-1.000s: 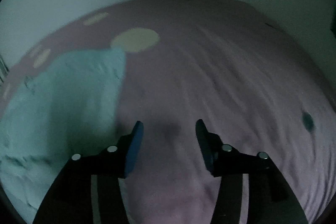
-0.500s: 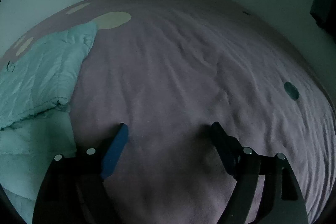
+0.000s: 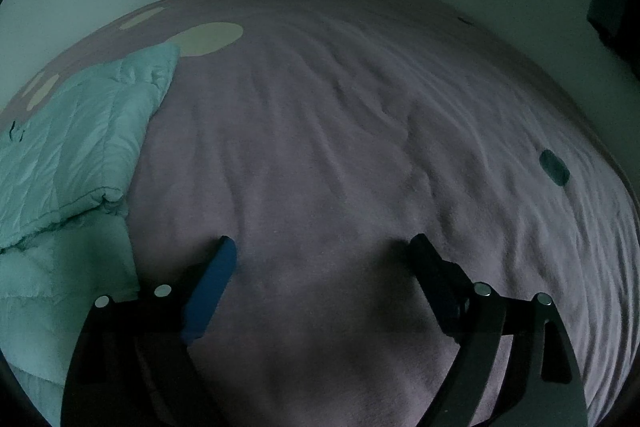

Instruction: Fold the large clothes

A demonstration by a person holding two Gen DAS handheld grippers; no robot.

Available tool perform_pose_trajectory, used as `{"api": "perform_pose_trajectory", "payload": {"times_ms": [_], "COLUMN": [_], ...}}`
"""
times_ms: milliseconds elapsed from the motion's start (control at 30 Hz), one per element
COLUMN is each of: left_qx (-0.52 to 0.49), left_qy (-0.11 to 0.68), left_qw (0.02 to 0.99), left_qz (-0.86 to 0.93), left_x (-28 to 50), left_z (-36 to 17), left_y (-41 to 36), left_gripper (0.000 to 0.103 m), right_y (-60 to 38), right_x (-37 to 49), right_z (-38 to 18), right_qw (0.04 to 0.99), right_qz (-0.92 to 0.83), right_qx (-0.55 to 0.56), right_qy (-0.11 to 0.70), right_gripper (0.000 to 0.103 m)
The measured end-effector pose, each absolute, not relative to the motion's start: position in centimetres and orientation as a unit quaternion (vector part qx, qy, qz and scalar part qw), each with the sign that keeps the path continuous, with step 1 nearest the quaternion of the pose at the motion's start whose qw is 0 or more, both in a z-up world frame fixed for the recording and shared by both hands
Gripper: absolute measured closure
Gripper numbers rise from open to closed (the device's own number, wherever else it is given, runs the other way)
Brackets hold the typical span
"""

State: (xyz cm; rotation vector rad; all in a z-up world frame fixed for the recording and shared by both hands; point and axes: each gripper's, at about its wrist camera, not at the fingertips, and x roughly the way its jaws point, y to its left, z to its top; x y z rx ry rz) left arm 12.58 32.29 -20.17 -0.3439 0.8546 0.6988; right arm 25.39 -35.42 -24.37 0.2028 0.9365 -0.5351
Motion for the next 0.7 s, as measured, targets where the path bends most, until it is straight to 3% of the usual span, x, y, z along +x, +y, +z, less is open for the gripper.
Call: {"api": "perform_pose_trajectory", "payload": {"times_ms": [100, 167, 400, 700], "left_qx": [-0.19, -0.199, -0.281, -0.301], "left_qy": [0.387, 0.381, 0.376, 0.395], "left_qw": [0.831, 0.83, 0.832, 0.829], "left_qz": [0.351, 0.354, 0.296, 0.256], "left_x": [11.6, 11.3, 11.7, 13.0], "left_z": [-19.8, -19.7, -20.3, -21.7], "left_y": [36.1, 38.4, 44.6, 47.0], "left_gripper": [0.011, 0.023, 0.024, 0.037], "right_y": [-35.4, -35.4, -35.5, -35.9], "right_x": [25.2, 25.2, 25.2, 25.2], "right_z": [-24.4, -24.4, -24.4, -24.5], "right_qw": [0.853, 0.853, 0.853, 0.853], "right_qz": [-0.254, -0.254, -0.254, -0.254], "right_qx": [0.099, 0.099, 0.098, 0.099], "right_qy": [0.445, 0.445, 0.445, 0.445], "right_gripper": [0.015, 0.015, 0.015, 0.013]}}
